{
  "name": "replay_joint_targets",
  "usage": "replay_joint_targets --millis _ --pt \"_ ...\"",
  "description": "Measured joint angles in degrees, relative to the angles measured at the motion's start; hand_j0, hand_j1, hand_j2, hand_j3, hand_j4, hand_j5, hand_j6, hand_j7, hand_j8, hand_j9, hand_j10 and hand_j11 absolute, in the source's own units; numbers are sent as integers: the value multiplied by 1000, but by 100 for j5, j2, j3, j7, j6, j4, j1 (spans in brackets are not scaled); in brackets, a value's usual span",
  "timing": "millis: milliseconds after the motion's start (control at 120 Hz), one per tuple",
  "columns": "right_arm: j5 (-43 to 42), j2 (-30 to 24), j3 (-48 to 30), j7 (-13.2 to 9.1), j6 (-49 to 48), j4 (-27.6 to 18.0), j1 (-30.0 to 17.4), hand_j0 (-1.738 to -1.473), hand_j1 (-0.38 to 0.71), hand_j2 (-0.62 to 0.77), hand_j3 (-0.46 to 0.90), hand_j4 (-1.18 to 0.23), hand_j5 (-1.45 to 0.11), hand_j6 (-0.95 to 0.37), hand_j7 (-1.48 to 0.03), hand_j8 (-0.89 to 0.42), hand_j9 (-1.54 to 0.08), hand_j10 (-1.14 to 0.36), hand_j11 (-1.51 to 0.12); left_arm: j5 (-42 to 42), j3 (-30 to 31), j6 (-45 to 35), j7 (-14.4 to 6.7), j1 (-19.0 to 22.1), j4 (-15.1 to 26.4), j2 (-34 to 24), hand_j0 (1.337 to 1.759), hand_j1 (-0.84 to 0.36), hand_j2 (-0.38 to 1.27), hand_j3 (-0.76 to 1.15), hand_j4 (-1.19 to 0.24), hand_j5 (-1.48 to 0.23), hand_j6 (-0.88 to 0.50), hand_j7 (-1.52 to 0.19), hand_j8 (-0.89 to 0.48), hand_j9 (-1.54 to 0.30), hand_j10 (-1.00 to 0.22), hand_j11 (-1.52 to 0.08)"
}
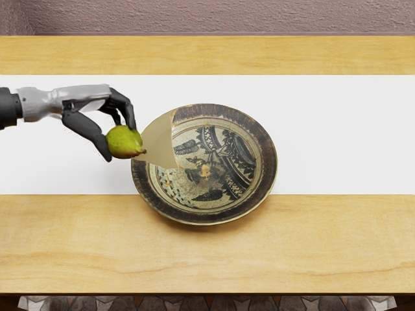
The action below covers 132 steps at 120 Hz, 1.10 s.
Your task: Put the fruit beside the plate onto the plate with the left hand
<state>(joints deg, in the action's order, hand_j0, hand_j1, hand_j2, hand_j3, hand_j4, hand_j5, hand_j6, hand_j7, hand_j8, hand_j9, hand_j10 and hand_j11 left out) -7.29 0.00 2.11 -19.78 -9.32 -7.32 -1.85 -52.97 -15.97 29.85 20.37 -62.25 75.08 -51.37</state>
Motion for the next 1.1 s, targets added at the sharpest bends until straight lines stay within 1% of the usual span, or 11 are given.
replay_joint_targets --millis 100,167,175,275,500,617,758,983,1008,1017,1100 --pt "0 0 0 0 0 1 0 -1658 -349 0 0 0 0 0 0 0 0 0 0 64 -3 56 -155 -70 5 183 1658 -289 690 0 -700 -944 -500 -923 -468 -928 -712 -927" --pt "0 0 0 0 0 1 0 -1658 -349 0 0 0 0 0 0 0 0 0 0 114 -1 80 -264 -135 7 277 1658 -315 741 0 -700 -948 -481 -923 -470 -929 -712 -928" --pt "0 0 0 0 0 1 0 -1658 -349 0 0 0 0 0 0 0 0 0 0 123 0 78 -278 -144 8 281 1658 -318 752 0 -704 -940 -510 -925 -464 -930 -712 -929" --pt "0 0 0 0 0 2 0 -1658 -349 0 0 0 0 0 0 0 0 0 0 198 1 95 -438 -208 5 415 1657 -336 779 0 -705 -949 -485 -930 -461 -932 -715 -930" --pt "0 0 0 0 0 2 0 -1658 -349 0 0 0 0 0 0 0 0 0 0 310 0 114 -654 -305 -5 634 1657 -375 820 0 -709 -980 -449 -950 -433 -950 -728 -951" --pt "0 0 0 0 0 2 0 -1658 -349 0 0 0 0 0 0 0 0 0 0 336 -3 114 -721 -341 -32 796 1657 -390 867 0 -713 -987 -458 -957 -434 -955 -724 -961" --pt "0 0 0 0 0 2 0 -1658 -349 0 0 0 0 0 0 0 0 0 0 350 -8 117 -831 -392 -110 957 1656 -386 844 0 -711 -998 -453 -958 -435 -957 -717 -967" --pt "0 0 0 0 0 2 0 -1658 -349 0 0 0 0 0 0 0 0 0 0 345 29 120 -870 -419 -589 1416 1656 -383 835 0 -712 -1003 -456 -961 -431 -961 -719 -974" --pt "1 0 0 0 1 2 0 -1658 -349 0 0 0 0 0 0 0 0 0 0 345 33 123 -871 -419 -649 1464 1656 -393 845 0 -710 -1007 -432 -964 -417 -964 -718 -976" --pt "1 0 0 0 1 2 0 -1658 -349 0 0 0 0 0 0 0 0 0 0 343 34 122 -871 -419 -667 1472 1656 -395 850 0 -711 -1005 -432 -961 -447 -964 -711 -977" --pt "1 0 0 0 4 2 0 -1658 -349 0 0 0 0 0 0 0 0 0 0 327 42 124 -873 -419 -837 1551 1656 -404 852 0 -708 -1010 -422 -966 -405 -965 -707 -977"
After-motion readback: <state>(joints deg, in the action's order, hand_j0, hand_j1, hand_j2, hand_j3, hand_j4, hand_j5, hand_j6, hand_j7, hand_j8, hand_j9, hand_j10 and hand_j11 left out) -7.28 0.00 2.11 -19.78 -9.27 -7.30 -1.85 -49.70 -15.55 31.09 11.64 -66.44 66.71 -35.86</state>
